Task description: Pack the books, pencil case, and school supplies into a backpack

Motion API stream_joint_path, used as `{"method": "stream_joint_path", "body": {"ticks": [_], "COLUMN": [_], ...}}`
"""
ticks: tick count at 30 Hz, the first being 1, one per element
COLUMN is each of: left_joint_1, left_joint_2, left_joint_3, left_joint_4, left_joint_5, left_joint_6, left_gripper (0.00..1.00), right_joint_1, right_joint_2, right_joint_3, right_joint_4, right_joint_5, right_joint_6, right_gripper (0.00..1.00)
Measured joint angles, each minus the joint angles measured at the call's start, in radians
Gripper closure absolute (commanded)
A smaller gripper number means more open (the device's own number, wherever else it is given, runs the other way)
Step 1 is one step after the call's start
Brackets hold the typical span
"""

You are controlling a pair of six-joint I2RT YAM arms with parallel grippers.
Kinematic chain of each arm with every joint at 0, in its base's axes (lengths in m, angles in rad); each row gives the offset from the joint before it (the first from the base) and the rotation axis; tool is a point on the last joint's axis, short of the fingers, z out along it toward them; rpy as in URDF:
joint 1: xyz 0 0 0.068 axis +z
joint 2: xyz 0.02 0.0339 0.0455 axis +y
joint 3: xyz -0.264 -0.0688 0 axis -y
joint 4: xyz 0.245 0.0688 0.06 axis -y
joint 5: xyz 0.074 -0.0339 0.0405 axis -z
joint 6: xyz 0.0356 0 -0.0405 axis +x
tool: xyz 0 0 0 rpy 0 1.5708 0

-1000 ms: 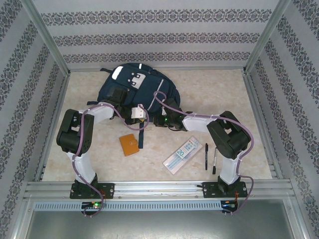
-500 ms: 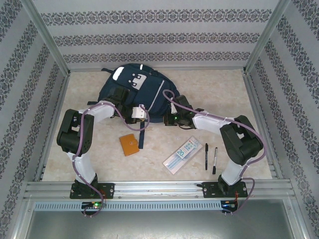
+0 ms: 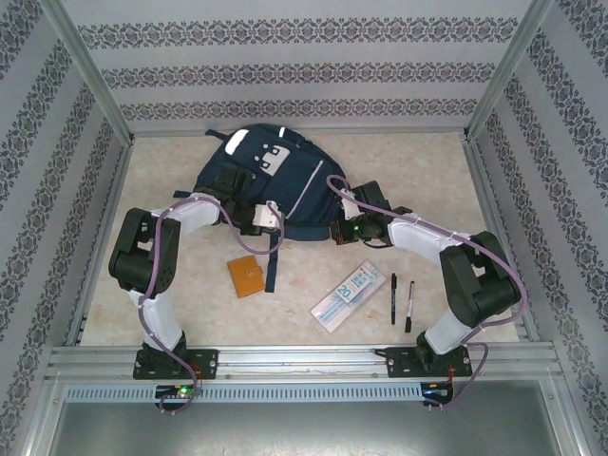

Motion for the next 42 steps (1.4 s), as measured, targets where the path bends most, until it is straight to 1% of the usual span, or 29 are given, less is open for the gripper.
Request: {"method": "stream_joint_path", "body": {"ticks": [4, 5, 6, 7, 9, 10, 12, 15, 17, 20, 24, 26, 28, 31, 32, 33, 34, 35, 36, 37, 38, 40, 42], "left_joint_1": [0.03, 0.04, 0.055, 0.068, 0.092, 0.101, 0.109, 0.117, 0.117, 0.102, 0.023, -0.019, -0.06, -0.091, -0.096, -0.101, -0.109, -0.119, -0.132, -0.142, -0.15, -0.163, -0.172], "left_joint_2": [0.04, 0.049, 0.057, 0.061, 0.061, 0.061, 0.056, 0.02, -0.021, -0.089, -0.126, -0.125, -0.125, -0.117, -0.112, -0.098, -0.082, -0.065, -0.048, -0.039, -0.033, -0.029, -0.029], "left_joint_3": [0.002, 0.002, 0.001, -0.001, -0.014, -0.026, -0.051, -0.109, -0.147, -0.163, -0.115, -0.093, -0.082, -0.082, -0.082, -0.077, -0.071, -0.064, -0.062, -0.062, -0.062, -0.062, -0.062], "left_joint_4": [0.086, 0.108, 0.137, 0.167, 0.235, 0.274, 0.325, 0.352, 0.333, 0.238, 0.033, -0.033, -0.089, -0.138, -0.147, -0.156, -0.155, -0.145, -0.128, -0.113, -0.099, -0.07, -0.054], "left_joint_5": [0.0, 0.0, -0.003, -0.009, -0.031, -0.042, -0.061, -0.066, -0.04, 0.007, 0.036, 0.041, 0.051, 0.05, 0.049, 0.044, 0.032, 0.018, 0.001, -0.014, -0.031, -0.061, -0.084], "left_joint_6": [-0.073, -0.094, -0.121, -0.146, -0.197, -0.215, -0.24, -0.256, -0.248, -0.196, -0.084, -0.051, -0.021, 0.006, 0.011, 0.014, 0.019, 0.02, 0.023, 0.021, 0.019, 0.022, 0.022], "left_gripper": [0.87, 0.82, 0.7, 0.67, 0.65, 0.6, 0.53, 0.41, 0.39, 0.37, 0.33, 0.32, 0.33, 0.33, 0.37, 0.46, 0.51, 0.59, 0.73, 0.83, 0.87, 0.89, 0.96], "right_joint_1": [0.028, 0.038, 0.052, 0.068, 0.097, 0.114, 0.155, 0.206, 0.22, 0.222, 0.222, 0.222, 0.22, 0.22, 0.22, 0.22, 0.22, 0.22, 0.218, 0.214, 0.208, 0.195, 0.184], "right_joint_2": [-0.011, -0.016, -0.023, -0.031, -0.045, -0.05, -0.054, -0.054, -0.049, -0.022, -0.004, -0.002, 0.0, 0.0, 0.0, 0.0, 0.0, -0.001, -0.001, -0.001, -0.001, -0.007, -0.019], "right_joint_3": [0.0, 0.0, 0.0, 0.0, 0.001, 0.001, 0.001, 0.001, 0.003, 0.027, 0.055, 0.06, 0.061, 0.061, 0.061, 0.061, 0.059, 0.056, 0.053, 0.049, 0.046, 0.036, 0.024], "right_joint_4": [-0.029, -0.033, -0.035, -0.035, -0.037, -0.038, -0.042, -0.068, -0.076, -0.089, -0.098, -0.103, -0.105, -0.105, -0.105, -0.105, -0.103, -0.102, -0.102, -0.105, -0.105, -0.111, -0.116], "right_joint_5": [0.003, 0.005, 0.007, 0.009, 0.008, 0.008, 0.005, -0.004, -0.012, -0.026, -0.043, -0.052, -0.057, -0.064, -0.067, -0.07, -0.07, -0.069, -0.066, -0.063, -0.059, -0.055, -0.054], "right_joint_6": [-0.022, -0.024, -0.026, -0.026, -0.025, -0.021, -0.014, -0.003, 0.005, 0.008, 0.009, 0.012, 0.013, 0.016, 0.02, 0.024, 0.028, 0.032, 0.034, 0.035, 0.036, 0.039, 0.039], "right_gripper": [1.0, 1.0, 1.0, 1.0, 1.0, 1.0, 1.0, 1.0, 1.0, 1.0, 1.0, 1.0, 1.0, 1.0, 1.0, 1.0, 1.0, 1.0, 1.0, 1.0, 1.0, 1.0, 1.0]}}
